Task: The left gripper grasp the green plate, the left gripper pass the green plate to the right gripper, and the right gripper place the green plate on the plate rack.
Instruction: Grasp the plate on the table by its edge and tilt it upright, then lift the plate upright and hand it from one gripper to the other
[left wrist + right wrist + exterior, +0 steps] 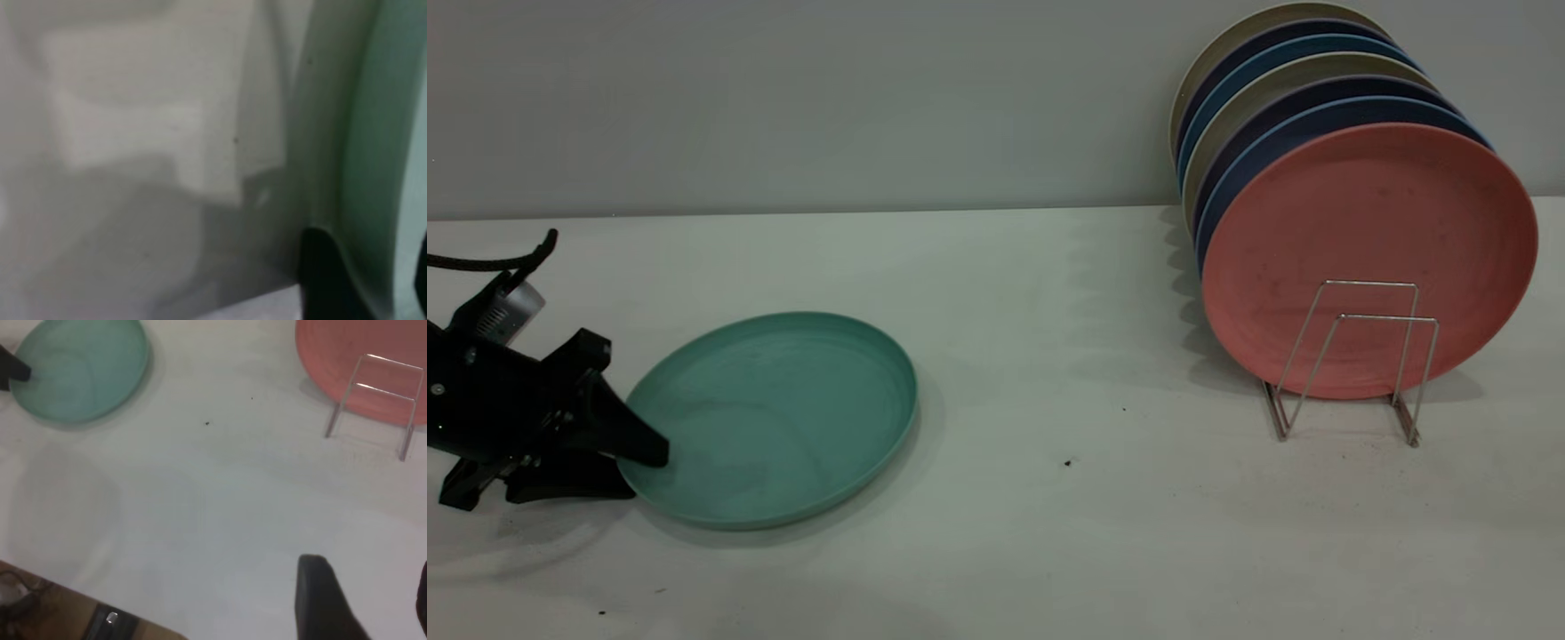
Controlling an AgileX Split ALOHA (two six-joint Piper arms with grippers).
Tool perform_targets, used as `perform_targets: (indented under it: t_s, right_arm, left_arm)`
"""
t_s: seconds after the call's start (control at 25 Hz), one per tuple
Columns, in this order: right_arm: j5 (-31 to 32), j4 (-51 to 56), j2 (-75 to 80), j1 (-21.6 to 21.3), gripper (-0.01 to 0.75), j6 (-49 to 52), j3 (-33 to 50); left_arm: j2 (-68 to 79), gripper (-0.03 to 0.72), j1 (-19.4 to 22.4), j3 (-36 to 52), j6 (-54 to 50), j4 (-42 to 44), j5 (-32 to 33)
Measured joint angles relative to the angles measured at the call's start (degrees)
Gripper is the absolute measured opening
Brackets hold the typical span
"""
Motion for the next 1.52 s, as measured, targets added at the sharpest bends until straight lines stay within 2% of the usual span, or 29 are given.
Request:
perform_targets:
  t_s: [0.16, 0.2, 0.28, 0.48, 0.68, 0.88, 1.08, 1.2, 1.32, 1.52]
  right_arm:
    - [0.0, 0.7, 0.0, 0.0, 0.365, 0.0, 0.0]
    - [0.1, 1.1, 0.0, 0.0, 0.365, 0.1, 0.0]
    - [0.4, 2.5, 0.0, 0.0, 0.365, 0.1, 0.0]
    - [0.4, 8.9, 1.0, 0.0, 0.365, -2.9, 0.0]
    - [-3.1, 17.4, 8.9, 0.0, 0.365, -10.2, 0.0]
    - [-7.2, 34.7, 23.5, 0.0, 0.365, -28.2, 0.0]
    - [-8.8, 56.4, 39.9, 0.0, 0.365, -50.5, 0.0]
    - [-6.0, 67.6, 49.6, 0.0, 0.365, -63.4, -0.1]
    - [-0.1, 71.4, 57.4, 0.0, 0.365, -72.0, -0.8]
    - [4.5, 72.6, 66.6, 0.0, 0.365, -75.2, -3.4]
  left_arm:
    - [0.3, 0.094, -0.2, 0.0, -0.2, 0.0, -1.1]
    - [0.3, 0.052, -0.2, 0.0, -0.2, 0.0, -1.5]
    - [0.3, 0.020, -0.2, 0.0, -0.2, 0.0, -1.8]
    - [-3.0, 0.014, -0.9, 0.1, -0.2, 0.3, -6.6]
    - [-10.9, 0.014, -6.1, 0.1, 0.1, 4.4, -11.1]
    - [-17.0, 0.014, -10.1, 0.2, 0.3, 7.3, -9.7]
    - [-22.6, 0.014, -11.7, 0.3, -1.7, 11.0, -6.4]
    - [-25.1, 0.014, -12.5, 0.3, -5.1, 13.5, -4.7]
    - [-25.7, 0.014, -13.7, 0.3, -8.0, 15.6, -3.4]
    - [-25.7, 0.014, -18.0, 0.4, -10.6, 17.4, -2.0]
